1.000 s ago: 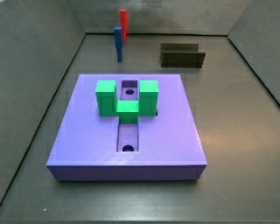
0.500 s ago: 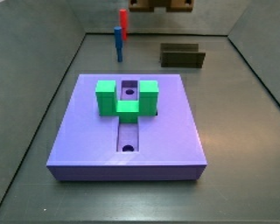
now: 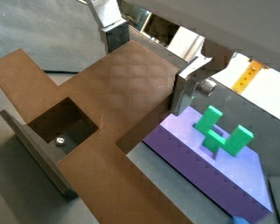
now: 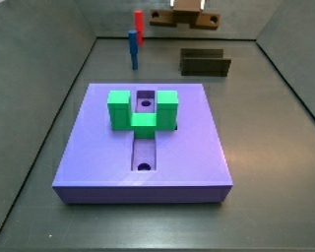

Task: Pick up the brown object. Move up. Place the brown object on the fixture. Regrasp the brown object. Move to above the board. Insert the brown object.
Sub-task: Place the brown object on the fixture.

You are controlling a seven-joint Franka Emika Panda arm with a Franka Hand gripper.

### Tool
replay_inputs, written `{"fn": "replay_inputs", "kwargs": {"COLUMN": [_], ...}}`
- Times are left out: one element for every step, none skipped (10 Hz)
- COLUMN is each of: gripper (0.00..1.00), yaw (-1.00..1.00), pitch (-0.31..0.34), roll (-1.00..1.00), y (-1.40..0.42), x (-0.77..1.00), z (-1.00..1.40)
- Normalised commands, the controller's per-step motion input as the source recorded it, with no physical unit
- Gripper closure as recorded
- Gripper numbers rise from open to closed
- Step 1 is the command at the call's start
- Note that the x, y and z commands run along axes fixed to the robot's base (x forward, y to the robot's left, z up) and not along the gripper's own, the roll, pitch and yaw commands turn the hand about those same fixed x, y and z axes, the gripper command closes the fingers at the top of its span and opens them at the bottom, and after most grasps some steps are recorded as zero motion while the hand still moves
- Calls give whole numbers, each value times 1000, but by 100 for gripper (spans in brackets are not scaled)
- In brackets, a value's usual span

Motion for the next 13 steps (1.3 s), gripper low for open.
{"fn": "replay_inputs", "kwargs": {"gripper": [100,100,100,100,100,100,100,100,100,100,100,100,100], "yaw": [0,0,0,0,0,3,66,77,0,-69,-43,0,131], "pitch": [0,0,0,0,-14,0,0,0,0,0,0,-43,-97], "roll": [-429,-454,-469,-437,-357,-260,0,0,0,-17,0,0,0], "y": [-160,-140,-120,-123,-151,-137,-154,-166,-143,-66,-83,0,0], "x": [1000,1000,1000,994,954,946,837,797,520,351,409,340,100], "z": [-211,-146,-100,-131,-137,-146,-191,-180,-74,-114,-209,-326,-337]}}
